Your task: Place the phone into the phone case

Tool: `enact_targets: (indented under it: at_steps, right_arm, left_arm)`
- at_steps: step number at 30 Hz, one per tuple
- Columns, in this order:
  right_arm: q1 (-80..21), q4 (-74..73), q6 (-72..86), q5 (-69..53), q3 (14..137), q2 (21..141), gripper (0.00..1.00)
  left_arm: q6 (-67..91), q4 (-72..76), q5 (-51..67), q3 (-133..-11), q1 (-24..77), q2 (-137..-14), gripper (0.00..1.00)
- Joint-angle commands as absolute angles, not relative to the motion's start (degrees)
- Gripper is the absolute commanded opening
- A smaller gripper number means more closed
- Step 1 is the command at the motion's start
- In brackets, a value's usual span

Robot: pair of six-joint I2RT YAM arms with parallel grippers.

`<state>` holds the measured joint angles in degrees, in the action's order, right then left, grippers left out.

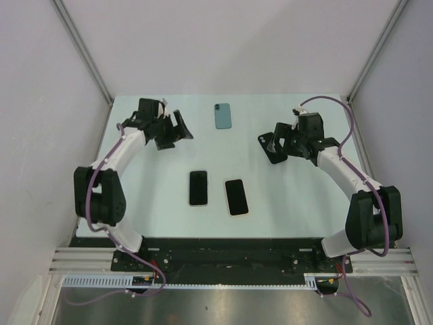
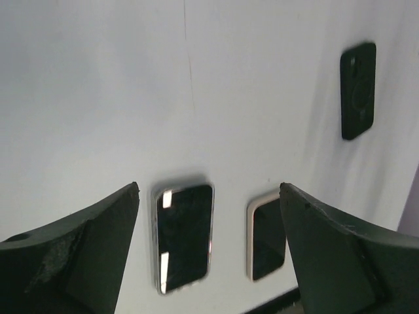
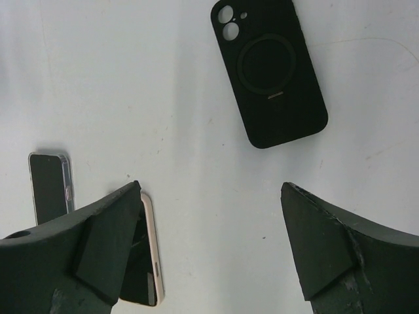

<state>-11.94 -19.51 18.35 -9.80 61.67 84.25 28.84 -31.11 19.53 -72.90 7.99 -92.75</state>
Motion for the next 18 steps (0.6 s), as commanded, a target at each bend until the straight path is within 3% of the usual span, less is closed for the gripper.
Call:
enact_targets:
  at_steps: [1,9,13,18]
  right_arm:
    - [-13.9,-20.4,17.0,-8.9,63.9,83.6,0.93]
    - [-20.1,-16.6,16.3,-9.4,64.0,85.7,0.97]
    - [-18.5,-8.3,23.8,-12.8,64.9,91.1,0.96]
    - [-17.3,3.2,29.3,-12.0,69.8,100.7,0.91]
  left_arm:
    - [29.8,-33.0,10.3,-85.4,10.9,-101.1,0.91]
    - [28.6,-34.5,5.3,-109.6,16.5,-122.2,0.92]
    - [31.5,-29.1,15.4,-113.2,16.7,-128.7,0.89]
    - [33.8,-19.8,17.4,-114.2,16.3,-131.8,0.86]
